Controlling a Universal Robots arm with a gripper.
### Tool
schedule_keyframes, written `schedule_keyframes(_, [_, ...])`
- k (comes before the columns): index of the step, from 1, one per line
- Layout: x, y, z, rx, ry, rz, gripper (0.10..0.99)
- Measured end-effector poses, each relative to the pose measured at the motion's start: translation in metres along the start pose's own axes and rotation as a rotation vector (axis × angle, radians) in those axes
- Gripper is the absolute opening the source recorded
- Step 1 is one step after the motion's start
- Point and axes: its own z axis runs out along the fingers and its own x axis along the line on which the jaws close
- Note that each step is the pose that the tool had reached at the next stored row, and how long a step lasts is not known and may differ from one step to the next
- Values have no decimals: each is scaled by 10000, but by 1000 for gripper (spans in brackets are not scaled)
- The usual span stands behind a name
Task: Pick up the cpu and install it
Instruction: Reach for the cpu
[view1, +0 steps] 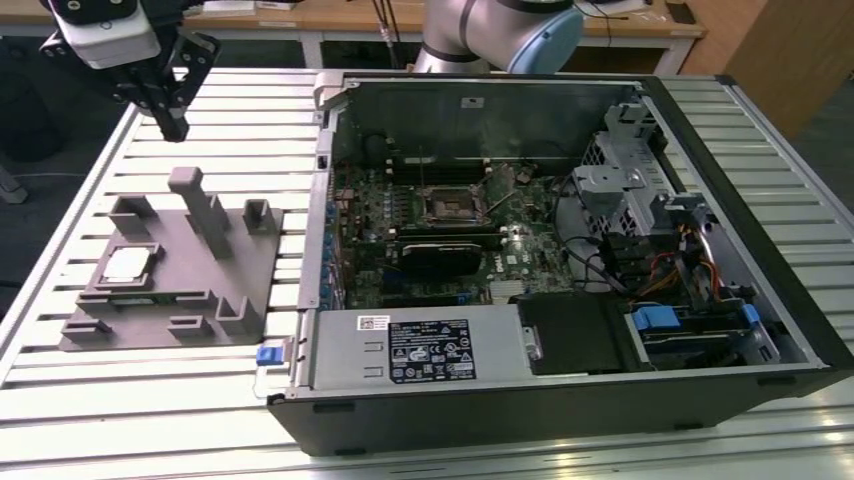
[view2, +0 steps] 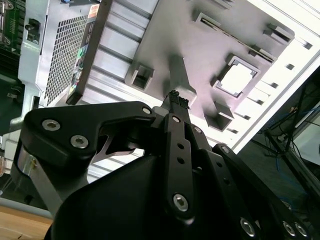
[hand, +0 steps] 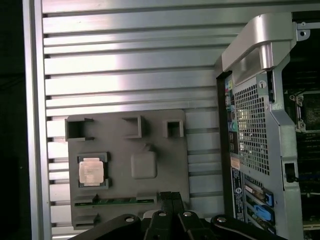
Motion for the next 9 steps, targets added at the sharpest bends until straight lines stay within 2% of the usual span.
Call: schedule_keyframes(9, [121,-10,5,0,8,0,106])
